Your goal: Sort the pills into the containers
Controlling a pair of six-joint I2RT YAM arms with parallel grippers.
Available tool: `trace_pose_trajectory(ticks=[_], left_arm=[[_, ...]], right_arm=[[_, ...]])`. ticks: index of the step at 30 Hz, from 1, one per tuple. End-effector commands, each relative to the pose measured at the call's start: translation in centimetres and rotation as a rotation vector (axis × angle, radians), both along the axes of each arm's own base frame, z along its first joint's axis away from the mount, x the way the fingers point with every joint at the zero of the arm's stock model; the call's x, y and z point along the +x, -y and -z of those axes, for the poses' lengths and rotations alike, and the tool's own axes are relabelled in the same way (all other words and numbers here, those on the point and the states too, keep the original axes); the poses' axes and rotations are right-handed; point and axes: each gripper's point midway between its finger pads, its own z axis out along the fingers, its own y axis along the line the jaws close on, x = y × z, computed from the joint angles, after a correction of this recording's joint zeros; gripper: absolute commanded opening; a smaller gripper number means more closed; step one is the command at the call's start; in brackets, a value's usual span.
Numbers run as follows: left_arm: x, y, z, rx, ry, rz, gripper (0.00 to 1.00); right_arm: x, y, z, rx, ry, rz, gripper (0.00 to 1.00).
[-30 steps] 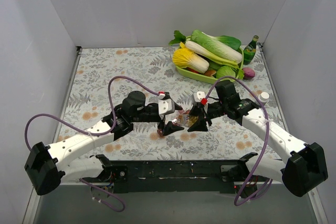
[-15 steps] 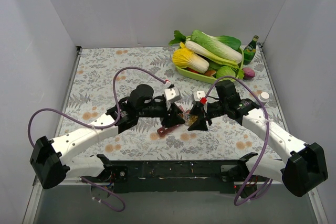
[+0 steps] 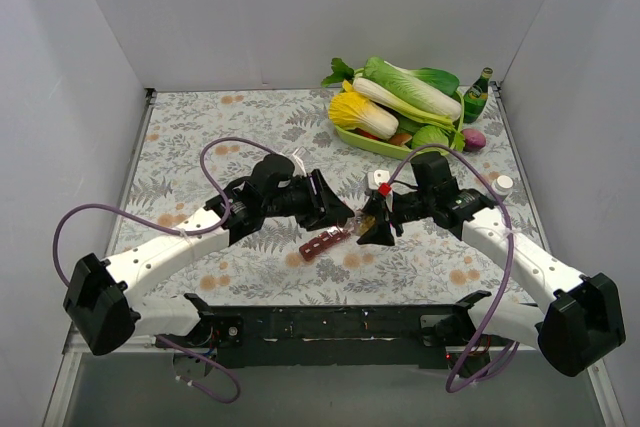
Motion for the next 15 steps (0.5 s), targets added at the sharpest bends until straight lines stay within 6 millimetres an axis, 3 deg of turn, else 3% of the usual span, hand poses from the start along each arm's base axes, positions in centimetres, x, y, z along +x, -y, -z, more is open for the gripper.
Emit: trace_pose_trajectory(ticks=[1,2,3,6,8,9,11,13,15], left_arm=[[-0.4,2.0,-4.8,-0.166,-0.136,-0.011,0.06],[-0.4,2.0,-4.9,-0.162,-0.128,-0.006,0.10],[-0.4,2.1,-4.9,-0.159,-0.121,0.003,0.27],[-1.1,2.0,-4.7,-0.161,-0.099,0.051,0.63],[-1.6,1.6,-4.6,-0.180,-0.072,0.080,0.75],[-1.7,1.3,-4.7,-0.189,-0.052,0.086,0.89],[-1.8,0.5,-4.9,-0.199,0.001,0.092,0.98],[-1.7,-0.7,-5.0,-0.190,0.094,0.107,0.98],[-2.0,-1.7,-3.8,-0.135,0.227,0.176,0.98]], right_arm=[[0.6,-0.3,-0.2,0.004,0.026,0.016,0.02],[0.7,-0.2,-0.2,0.003,0.029,0.019,0.02],[0.7,-0.2,-0.2,0.004,0.030,0.019,0.01],[0.6,-0.2,-0.3,0.004,0.031,0.021,0.02],[0.6,-0.2,-0.3,0.004,0.030,0.019,0.02],[0.6,-0.2,-0.3,0.006,0.029,0.018,0.02],[0.5,-0.2,-0.4,0.007,0.031,0.012,0.02],[0.4,-0.2,-0.5,0.012,0.036,0.005,0.02],[0.1,-0.1,-0.5,0.015,0.040,-0.007,0.02]])
